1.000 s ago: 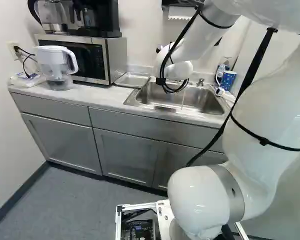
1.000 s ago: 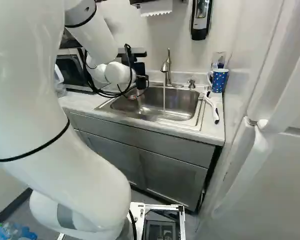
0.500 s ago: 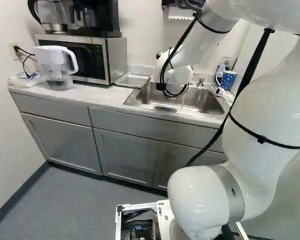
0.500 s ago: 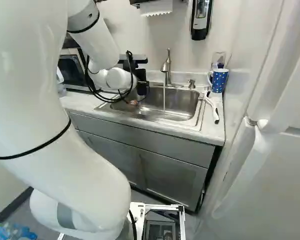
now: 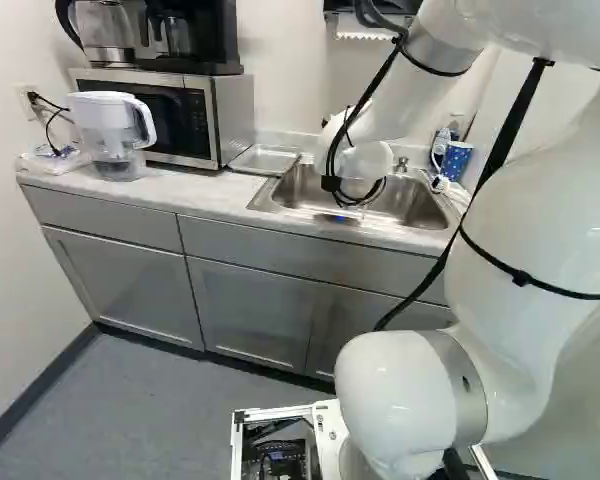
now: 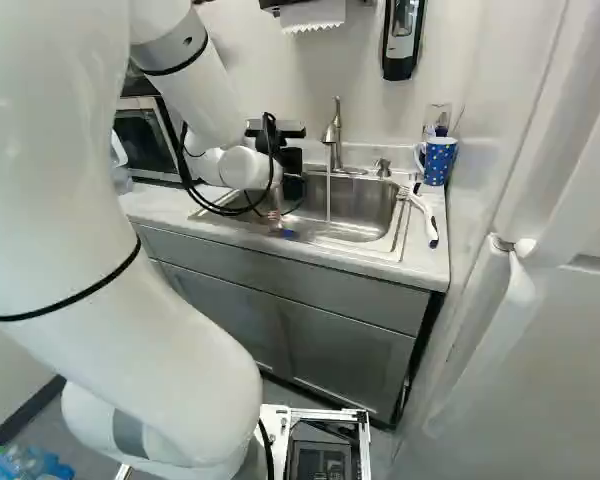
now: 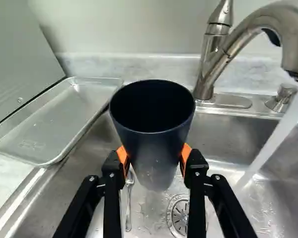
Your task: Rinse the cup and place it in the tray
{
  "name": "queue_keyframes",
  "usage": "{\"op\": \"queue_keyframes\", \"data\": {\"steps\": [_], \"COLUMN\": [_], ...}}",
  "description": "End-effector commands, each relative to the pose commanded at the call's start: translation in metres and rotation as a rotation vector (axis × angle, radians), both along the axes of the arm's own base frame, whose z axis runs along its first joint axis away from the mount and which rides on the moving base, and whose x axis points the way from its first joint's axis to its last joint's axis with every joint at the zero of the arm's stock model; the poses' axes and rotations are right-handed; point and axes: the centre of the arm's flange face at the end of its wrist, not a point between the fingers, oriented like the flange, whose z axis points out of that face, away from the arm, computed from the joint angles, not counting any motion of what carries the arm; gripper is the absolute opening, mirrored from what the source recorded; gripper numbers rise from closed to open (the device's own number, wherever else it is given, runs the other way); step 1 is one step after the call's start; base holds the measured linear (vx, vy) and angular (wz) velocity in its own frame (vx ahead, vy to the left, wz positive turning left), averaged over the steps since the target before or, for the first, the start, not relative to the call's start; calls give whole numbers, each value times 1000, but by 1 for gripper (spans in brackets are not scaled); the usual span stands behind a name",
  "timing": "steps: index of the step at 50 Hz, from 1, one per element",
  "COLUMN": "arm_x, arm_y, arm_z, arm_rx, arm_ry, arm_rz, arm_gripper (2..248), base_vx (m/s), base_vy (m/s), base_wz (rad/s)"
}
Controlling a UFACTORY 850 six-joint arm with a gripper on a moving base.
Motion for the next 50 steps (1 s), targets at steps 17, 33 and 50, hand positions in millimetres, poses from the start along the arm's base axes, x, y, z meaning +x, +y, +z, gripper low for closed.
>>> {"op": "queue_keyframes", "data": {"steps": [17, 33, 50], "arm_x": [-13, -26, -42], "arm_y": [-19, -36, -53], "arm_z": [1, -1, -9], "arm_rx": [20, 47, 101], "arm_ry": [-19, 2, 87], "arm_rz": [-69, -137, -213], "arm_gripper": [121, 121, 121], "base_vx": [0, 0, 0], "base_vy": [0, 0, 0], "base_wz": [0, 0, 0]}}
